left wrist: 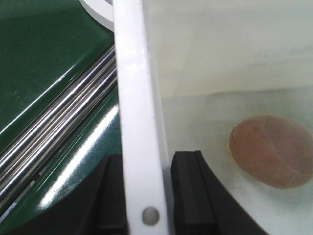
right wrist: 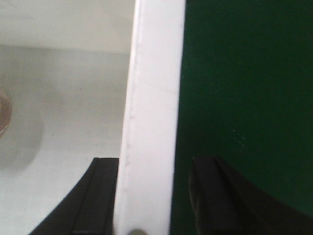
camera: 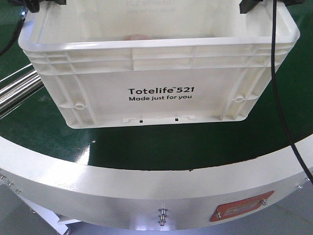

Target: Place moving items into box and shelve

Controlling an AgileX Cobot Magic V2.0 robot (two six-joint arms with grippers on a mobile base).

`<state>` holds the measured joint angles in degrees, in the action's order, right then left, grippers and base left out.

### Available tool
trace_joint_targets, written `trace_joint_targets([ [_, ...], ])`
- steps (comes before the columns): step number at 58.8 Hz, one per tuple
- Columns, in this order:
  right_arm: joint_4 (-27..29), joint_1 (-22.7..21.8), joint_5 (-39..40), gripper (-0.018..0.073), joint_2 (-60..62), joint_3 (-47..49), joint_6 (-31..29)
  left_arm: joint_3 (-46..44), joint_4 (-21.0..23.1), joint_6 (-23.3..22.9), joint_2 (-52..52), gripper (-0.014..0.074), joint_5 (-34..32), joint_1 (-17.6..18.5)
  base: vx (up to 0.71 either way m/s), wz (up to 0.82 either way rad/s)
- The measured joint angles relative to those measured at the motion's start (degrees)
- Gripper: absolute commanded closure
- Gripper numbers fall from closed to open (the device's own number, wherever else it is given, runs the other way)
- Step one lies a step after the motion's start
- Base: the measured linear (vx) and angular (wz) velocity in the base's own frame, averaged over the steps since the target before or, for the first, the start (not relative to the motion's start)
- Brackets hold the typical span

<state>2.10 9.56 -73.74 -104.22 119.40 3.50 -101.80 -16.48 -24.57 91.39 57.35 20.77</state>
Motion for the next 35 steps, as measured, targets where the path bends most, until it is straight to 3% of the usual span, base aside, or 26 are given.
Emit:
trace_joint_targets([
  [35, 0.07, 0.0, 0.0, 0.0564, 0.0, 0.0, 0.0, 0.0, -0.6, 0.0, 0.07, 0.0596, 0.05, 0.06, 0.0, 0.0],
])
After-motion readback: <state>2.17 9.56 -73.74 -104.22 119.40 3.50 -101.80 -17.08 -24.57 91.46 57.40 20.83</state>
